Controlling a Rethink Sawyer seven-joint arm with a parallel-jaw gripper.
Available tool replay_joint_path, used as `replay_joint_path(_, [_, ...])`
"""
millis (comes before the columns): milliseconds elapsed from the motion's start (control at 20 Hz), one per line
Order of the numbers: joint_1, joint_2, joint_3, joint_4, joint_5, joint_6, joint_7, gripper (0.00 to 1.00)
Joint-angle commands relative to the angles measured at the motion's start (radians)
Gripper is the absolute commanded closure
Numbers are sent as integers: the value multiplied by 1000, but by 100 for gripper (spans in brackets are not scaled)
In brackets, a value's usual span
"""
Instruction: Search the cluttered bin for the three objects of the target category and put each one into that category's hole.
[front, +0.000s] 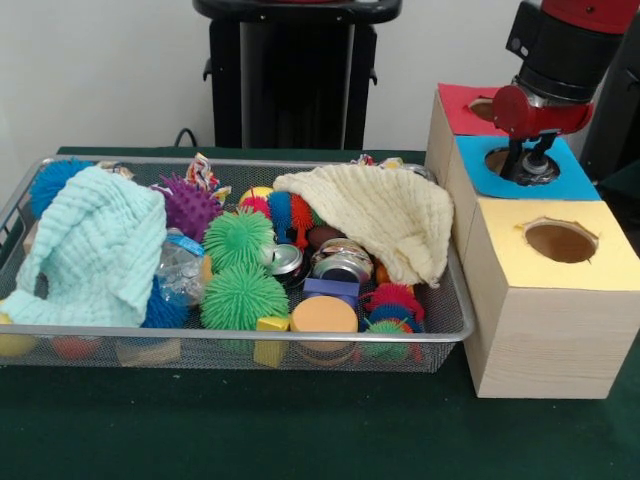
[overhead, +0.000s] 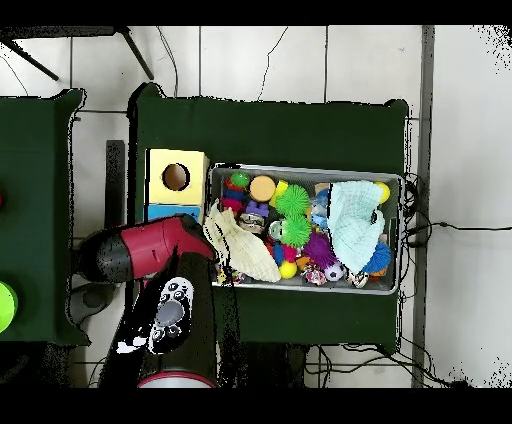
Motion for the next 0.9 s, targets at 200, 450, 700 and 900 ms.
replay_joint_path(200, [24,-136,38,39,49,147,147,100])
replay_joint_path(450, [23,-146,35,36,45,163,140,100])
replay_joint_path(700, [20,-177,38,39,51,190,131,100])
replay_joint_path(900, [17,-217,39,45,57,231,115,100])
